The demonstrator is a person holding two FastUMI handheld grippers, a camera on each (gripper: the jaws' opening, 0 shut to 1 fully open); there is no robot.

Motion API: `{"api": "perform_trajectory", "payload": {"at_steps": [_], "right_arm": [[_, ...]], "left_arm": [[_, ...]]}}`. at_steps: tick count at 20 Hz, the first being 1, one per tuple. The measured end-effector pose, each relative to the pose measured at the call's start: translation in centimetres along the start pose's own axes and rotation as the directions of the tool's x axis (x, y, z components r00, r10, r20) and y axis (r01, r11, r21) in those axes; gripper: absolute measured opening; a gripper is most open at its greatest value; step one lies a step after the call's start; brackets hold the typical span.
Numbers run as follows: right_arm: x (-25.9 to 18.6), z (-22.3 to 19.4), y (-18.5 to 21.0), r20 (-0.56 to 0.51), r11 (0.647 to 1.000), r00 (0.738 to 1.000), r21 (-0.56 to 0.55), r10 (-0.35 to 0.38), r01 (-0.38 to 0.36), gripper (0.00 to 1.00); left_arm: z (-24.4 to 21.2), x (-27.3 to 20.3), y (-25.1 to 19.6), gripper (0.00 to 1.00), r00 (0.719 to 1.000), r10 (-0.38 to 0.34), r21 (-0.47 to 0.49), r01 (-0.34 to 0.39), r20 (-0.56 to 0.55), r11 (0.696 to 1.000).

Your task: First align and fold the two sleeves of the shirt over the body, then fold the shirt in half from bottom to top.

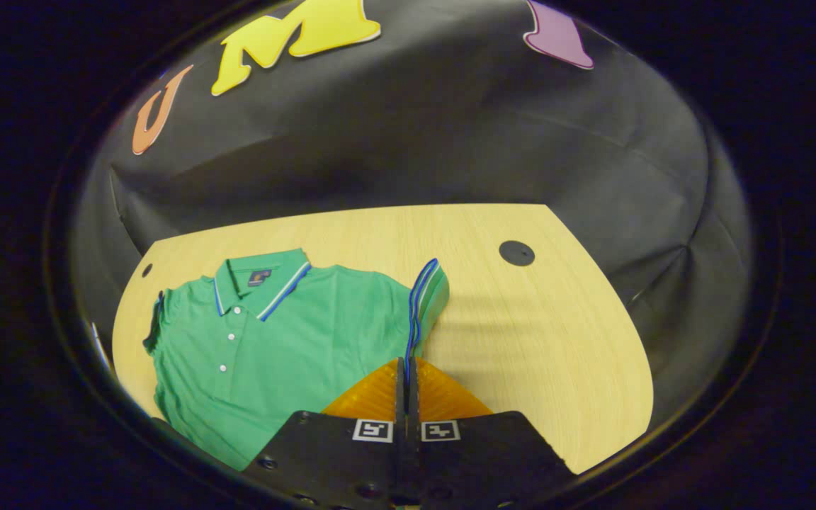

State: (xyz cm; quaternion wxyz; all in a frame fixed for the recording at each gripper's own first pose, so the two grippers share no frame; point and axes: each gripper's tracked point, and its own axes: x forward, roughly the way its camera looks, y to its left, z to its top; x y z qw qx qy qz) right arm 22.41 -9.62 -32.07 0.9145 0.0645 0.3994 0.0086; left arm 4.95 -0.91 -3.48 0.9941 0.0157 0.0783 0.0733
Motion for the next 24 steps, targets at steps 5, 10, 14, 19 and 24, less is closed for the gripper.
{"api": "perform_trajectory", "payload": {"at_steps": [5, 10, 14, 19, 24], "right_arm": [[-1.0, 1.7, 5.2, 0.027, 0.998, 0.998, -0.030, 0.056, -0.055, 0.00], [-0.7, 1.9, 11.1, 0.019, 0.994, 0.994, -0.045, 0.105, -0.104, 0.00], [-0.4, 1.4, 14.2, 0.006, 0.992, 0.993, -0.062, 0.115, -0.114, 0.00], [-1.6, 2.0, 17.2, 0.049, 0.983, 0.982, -0.007, 0.183, -0.183, 0.31], [-5.5, 3.8, 16.1, 0.166, 0.988, 0.975, -0.068, 0.148, -0.138, 0.96]], "left_arm": [[-0.1, -0.5, 2.0, 1.00, 0.999, 0.038, -0.014, -0.038, 0.001, 0.999], [-0.4, -0.9, 4.4, 1.00, 0.997, 0.076, -0.034, -0.076, -0.007, 0.996], [-0.8, -0.9, 5.6, 1.00, 0.996, 0.088, -0.046, -0.089, -0.023, 0.995], [-0.4, -1.1, 6.8, 1.00, 0.996, 0.086, -0.036, -0.086, -0.012, 0.996], [-1.4, -0.2, 6.9, 1.00, 0.998, 0.059, -0.018, -0.059, -0.035, 0.998]]}}
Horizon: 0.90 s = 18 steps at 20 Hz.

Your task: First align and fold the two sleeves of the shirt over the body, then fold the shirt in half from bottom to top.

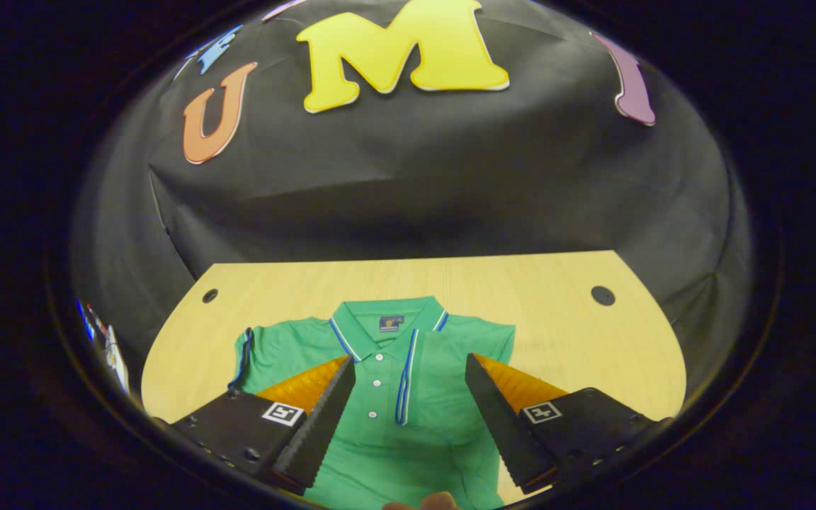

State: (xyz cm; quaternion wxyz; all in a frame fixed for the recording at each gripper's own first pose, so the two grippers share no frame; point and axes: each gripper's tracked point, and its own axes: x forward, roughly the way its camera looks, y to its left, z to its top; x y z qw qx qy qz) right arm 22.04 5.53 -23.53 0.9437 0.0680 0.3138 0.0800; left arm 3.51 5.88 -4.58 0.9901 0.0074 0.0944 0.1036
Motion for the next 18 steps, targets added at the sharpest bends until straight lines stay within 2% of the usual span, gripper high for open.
{"api": "perform_trajectory", "payload": {"at_steps": [5, 9, 11, 12, 16, 18], "right_arm": [[-6.9, 2.4, -2.6, 0.114, 0.997, 0.992, -0.051, -0.044, 0.050, 0.96], [-12.7, 2.8, -4.3, 0.185, 0.995, 0.980, -0.054, -0.070, 0.081, 0.96], [-14.6, 1.9, -5.0, 0.182, 0.995, 0.980, -0.042, -0.080, 0.090, 0.96], [-15.3, 1.4, -5.2, 0.176, 0.995, 0.981, -0.031, -0.086, 0.093, 0.93], [-16.7, 0.1, -7.2, 0.165, 0.991, 0.978, -0.009, -0.131, 0.134, 0.96], [-16.8, -0.6, -8.1, 0.148, 0.987, 0.977, 0.001, -0.156, 0.158, 0.96]], "left_arm": [[-4.4, 3.3, -1.6, 1.00, 0.990, -0.083, -0.022, 0.080, -0.118, 0.997], [-10.2, 7.2, -3.2, 1.00, 0.954, -0.162, -0.050, 0.155, -0.253, 0.987], [-14.1, 9.0, -3.1, 1.00, 0.918, -0.171, -0.051, 0.164, -0.357, 0.985], [-15.8, 9.9, -3.3, 1.00, 0.897, -0.183, -0.059, 0.174, -0.402, 0.983], [-22.9, 11.8, -3.0, 1.00, 0.790, -0.176, -0.046, 0.184, -0.588, 0.982], [-25.4, 12.7, -3.4, 1.00, 0.749, -0.169, -0.031, 0.195, -0.640, 0.980]]}}
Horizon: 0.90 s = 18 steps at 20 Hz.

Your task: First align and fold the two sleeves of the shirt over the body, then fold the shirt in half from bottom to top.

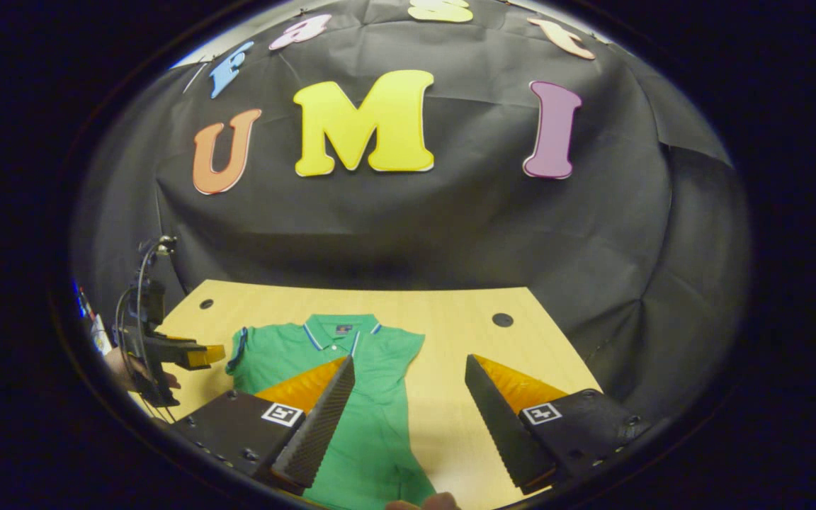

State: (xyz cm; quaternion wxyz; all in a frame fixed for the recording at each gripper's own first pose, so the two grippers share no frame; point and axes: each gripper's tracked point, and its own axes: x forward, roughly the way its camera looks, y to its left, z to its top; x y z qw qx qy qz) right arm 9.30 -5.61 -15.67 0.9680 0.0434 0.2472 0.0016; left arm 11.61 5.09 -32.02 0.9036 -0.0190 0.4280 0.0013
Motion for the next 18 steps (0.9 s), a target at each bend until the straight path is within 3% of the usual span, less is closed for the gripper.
{"api": "perform_trajectory", "payload": {"at_steps": [5, 11, 12, 14, 16, 17, 18], "right_arm": [[0.0, -1.1, -1.1, -0.034, 0.999, 0.999, 0.020, -0.043, 0.043, 0.96], [0.5, -1.0, 1.2, -0.049, 0.999, 0.999, 0.037, -0.014, 0.016, 0.96], [0.6, -0.8, 1.6, -0.045, 0.999, 0.999, 0.034, -0.007, 0.008, 0.96], [0.7, -0.6, 2.2, -0.040, 1.000, 0.999, 0.031, 0.004, -0.003, 0.96], [0.7, -0.3, 2.6, -0.048, 0.999, 0.999, 0.032, 0.014, -0.013, 0.96], [0.7, -0.3, 2.7, -0.052, 0.999, 0.999, 0.031, 0.015, -0.013, 0.96], [0.7, -0.3, 2.7, -0.054, 0.999, 0.998, 0.030, 0.016, -0.014, 0.96]], "left_arm": [[-1.9, 4.4, 1.4, 1.00, 0.995, 0.038, 0.056, -0.033, -0.097, 0.998], [-2.6, 6.5, 2.1, 1.00, 0.989, 0.012, 0.015, -0.010, -0.145, 1.000], [-2.7, 6.6, 2.1, 0.94, 0.990, -0.003, -0.001, 0.003, -0.144, 1.000], [-2.6, 6.8, 2.4, 0.69, 0.989, -0.019, -0.014, 0.017, -0.148, 1.000], [-2.7, 7.0, 2.8, 0.57, 0.987, -0.008, 0.006, 0.009, -0.158, 1.000], [-2.7, 7.3, 2.7, 0.46, 0.987, -0.009, 0.007, 0.010, -0.162, 1.000], [-2.6, 7.2, 2.8, 0.27, 0.986, -0.009, -0.003, 0.009, -0.164, 1.000]]}}
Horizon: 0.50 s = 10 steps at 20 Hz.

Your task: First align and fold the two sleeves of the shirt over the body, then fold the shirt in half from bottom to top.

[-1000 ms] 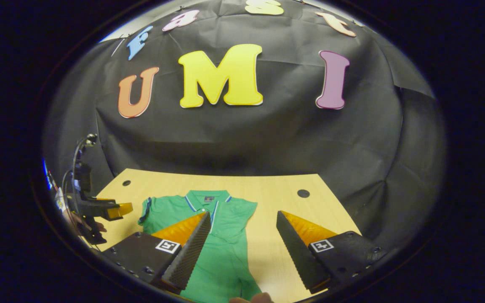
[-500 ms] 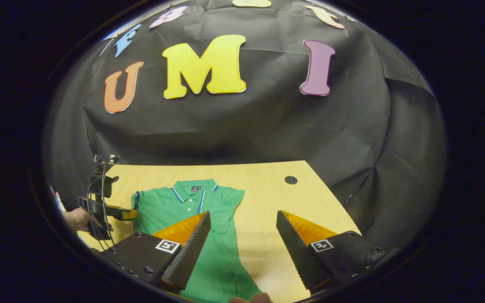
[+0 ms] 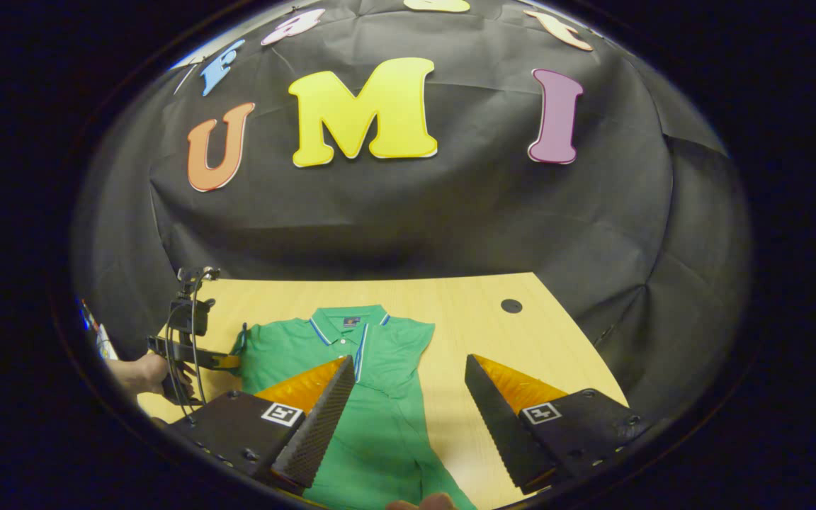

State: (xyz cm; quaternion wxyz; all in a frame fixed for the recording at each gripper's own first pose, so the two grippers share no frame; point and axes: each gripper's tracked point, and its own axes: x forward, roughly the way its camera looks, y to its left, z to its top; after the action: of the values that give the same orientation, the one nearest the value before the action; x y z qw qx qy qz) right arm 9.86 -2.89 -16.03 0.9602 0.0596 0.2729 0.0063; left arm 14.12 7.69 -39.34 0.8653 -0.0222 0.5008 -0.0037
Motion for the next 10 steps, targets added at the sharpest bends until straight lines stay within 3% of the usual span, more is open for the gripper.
{"api": "perform_trajectory", "payload": {"at_steps": [1, 3, 10], "right_arm": [[-0.1, 0.0, 0.0, -0.001, 1.000, 1.000, 0.001, 0.000, 0.000, 0.96], [-0.1, 0.2, -0.4, 0.002, 1.000, 1.000, 0.007, -0.008, 0.008, 0.96], [-0.9, 0.1, -1.4, 0.007, 0.999, 1.000, 0.052, -0.012, 0.012, 0.96]], "left_arm": [[0.1, -0.1, -0.1, 0.14, 1.000, -0.011, -0.010, 0.011, -0.004, 1.000], [0.7, -0.7, -0.2, 0.08, 1.000, -0.027, -0.034, 0.027, 0.012, 0.999], [5.7, -5.5, -3.9, 0.06, 0.986, -0.096, -0.008, 0.099, 0.136, 0.995]]}}
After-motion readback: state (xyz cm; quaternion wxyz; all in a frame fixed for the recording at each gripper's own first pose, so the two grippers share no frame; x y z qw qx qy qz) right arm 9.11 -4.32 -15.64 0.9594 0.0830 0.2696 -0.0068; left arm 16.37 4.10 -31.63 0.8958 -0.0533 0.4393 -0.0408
